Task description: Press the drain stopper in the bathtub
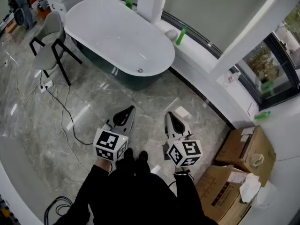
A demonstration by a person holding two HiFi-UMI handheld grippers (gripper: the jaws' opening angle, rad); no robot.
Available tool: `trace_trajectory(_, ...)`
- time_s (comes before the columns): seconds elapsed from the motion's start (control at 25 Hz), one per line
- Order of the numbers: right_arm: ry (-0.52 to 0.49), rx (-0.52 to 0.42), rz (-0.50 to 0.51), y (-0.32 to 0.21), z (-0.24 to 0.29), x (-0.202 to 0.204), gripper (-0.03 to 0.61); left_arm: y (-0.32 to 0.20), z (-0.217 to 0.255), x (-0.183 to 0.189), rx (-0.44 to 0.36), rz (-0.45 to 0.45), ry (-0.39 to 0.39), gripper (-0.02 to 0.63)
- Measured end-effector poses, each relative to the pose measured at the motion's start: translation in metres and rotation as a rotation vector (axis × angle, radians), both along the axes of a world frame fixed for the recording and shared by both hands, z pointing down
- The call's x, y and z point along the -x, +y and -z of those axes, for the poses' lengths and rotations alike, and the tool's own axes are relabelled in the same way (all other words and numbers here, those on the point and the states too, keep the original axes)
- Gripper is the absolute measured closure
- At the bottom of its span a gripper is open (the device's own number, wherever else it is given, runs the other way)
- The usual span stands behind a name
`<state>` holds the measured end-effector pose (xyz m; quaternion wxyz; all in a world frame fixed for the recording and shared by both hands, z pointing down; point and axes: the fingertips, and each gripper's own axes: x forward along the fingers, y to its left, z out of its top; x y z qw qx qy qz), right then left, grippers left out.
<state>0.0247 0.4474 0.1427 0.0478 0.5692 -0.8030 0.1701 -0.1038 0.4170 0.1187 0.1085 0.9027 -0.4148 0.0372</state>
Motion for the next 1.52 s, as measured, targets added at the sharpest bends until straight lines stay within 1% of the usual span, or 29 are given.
trace_trajectory(0.48, 0.005, 0.016, 0.002, -0.004, -0.006, 0.002, 0.58, -0.002, -0.002, 0.005, 0.005, 0.009, -0.004, 0.606)
trace_trajectory(0.64, -0.047, 0.041, 0.028, -0.005, -0.011, 0.006, 0.58, -0.006, -0.002, 0.008, 0.006, 0.012, -0.002, 0.606)
trace_trajectory(0.72, -0.056, 0.048, 0.03, -0.006, -0.013, 0.009, 0.58, -0.007, -0.003, 0.011, 0.006, 0.014, 0.0, 0.606)
trace_trajectory(1.16, -0.023, 0.06, -0.015, -0.018, -0.016, 0.025, 0.58, -0.024, -0.001, 0.037, 0.0, -0.003, 0.015, 0.606)
trace_trajectory(1.52, 0.005, 0.041, -0.049, -0.037, -0.009, 0.034, 0.58, -0.042, 0.0, 0.048, 0.002, -0.006, 0.024, 0.607)
